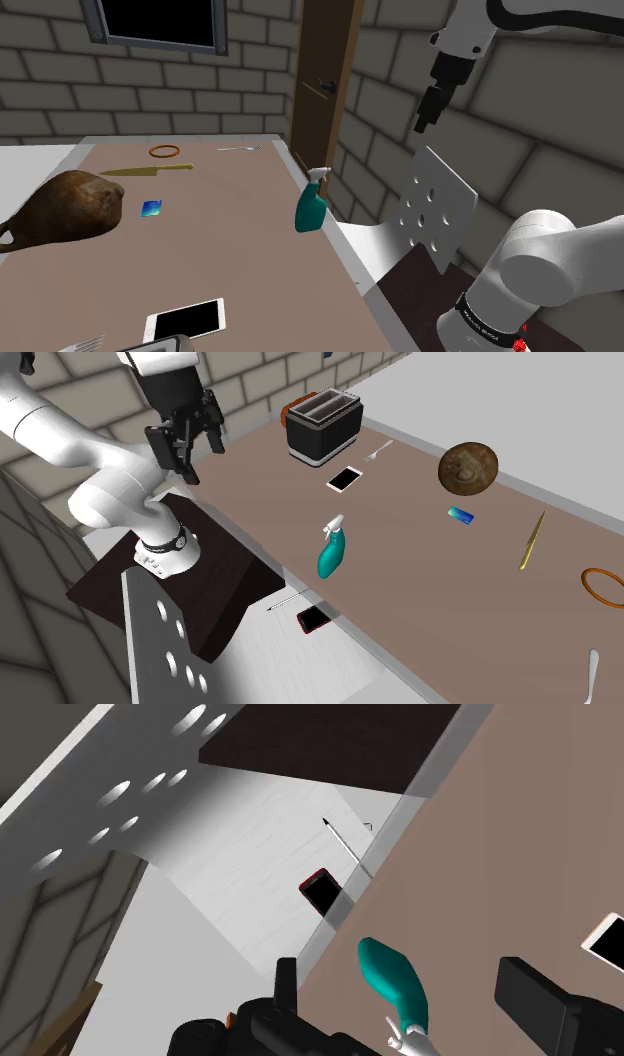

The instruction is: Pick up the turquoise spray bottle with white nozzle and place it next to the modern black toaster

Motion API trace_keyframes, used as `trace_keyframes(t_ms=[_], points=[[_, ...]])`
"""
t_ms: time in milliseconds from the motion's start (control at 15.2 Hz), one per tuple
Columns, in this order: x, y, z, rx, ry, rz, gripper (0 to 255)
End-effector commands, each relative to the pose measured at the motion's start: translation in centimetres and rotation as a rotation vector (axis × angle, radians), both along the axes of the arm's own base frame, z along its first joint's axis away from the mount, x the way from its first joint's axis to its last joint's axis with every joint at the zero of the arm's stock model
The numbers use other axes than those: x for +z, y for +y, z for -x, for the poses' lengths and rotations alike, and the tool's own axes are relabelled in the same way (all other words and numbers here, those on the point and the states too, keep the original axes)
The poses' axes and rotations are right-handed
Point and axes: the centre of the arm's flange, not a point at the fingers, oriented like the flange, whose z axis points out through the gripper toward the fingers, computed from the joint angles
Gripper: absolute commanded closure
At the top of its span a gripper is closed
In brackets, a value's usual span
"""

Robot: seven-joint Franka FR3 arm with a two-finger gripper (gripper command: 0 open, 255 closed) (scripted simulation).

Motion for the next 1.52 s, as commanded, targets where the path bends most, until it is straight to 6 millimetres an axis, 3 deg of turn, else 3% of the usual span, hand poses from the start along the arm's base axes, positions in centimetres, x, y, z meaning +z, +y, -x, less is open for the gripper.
trace_keyframes(t_ms=[0,726,1122,1452], points=[[0.0,0.0,0.0,0.000,0.000,0.000,0],[-12.6,-3.3,-6.0,0.418,-0.127,-0.129,0],[-19.2,-3.2,-10.3,0.646,-0.197,-0.200,0],[-24.4,-2.1,-14.1,0.835,-0.255,-0.259,0]])
